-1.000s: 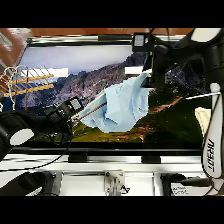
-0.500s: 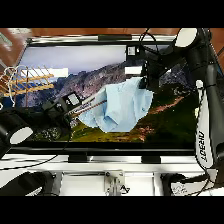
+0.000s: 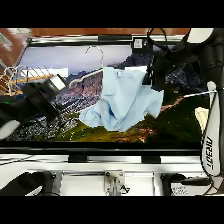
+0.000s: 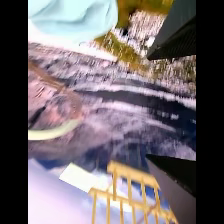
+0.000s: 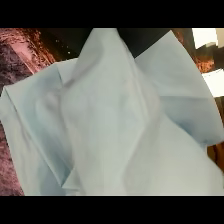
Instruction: Fold the shirts.
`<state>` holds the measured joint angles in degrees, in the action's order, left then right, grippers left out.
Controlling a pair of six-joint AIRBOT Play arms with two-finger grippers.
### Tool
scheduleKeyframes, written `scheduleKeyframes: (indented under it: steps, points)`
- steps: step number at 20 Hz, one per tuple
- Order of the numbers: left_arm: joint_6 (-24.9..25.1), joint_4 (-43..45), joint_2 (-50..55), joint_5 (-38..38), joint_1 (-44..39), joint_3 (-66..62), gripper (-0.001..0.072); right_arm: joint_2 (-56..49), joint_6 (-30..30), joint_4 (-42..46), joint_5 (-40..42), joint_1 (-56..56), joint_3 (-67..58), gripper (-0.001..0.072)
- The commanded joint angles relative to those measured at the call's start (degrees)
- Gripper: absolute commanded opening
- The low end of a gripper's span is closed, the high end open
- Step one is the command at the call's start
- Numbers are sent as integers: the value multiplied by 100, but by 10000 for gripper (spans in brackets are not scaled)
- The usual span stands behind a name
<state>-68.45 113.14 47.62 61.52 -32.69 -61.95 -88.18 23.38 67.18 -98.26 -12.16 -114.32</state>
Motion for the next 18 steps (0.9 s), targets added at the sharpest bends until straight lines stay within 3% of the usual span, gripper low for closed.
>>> scheduleKeyframes:
  steps: [1,6,11,14,18]
  points:
    - [-208,131,-11,-2,452,-562,685,234,68,-22,-37,31,0,53]
    - [-1353,-420,2,55,1104,-929,668,566,203,-22,-37,26,0,53]
    - [-2243,-3600,22,-17,1228,-146,668,925,557,111,-35,26,0,53]
    - [-2253,-5198,24,-1099,1038,1054,668,970,968,304,-35,26,0,53]
    - [-2253,-6306,393,-3322,269,2118,665,966,1248,280,-37,26,0,53]
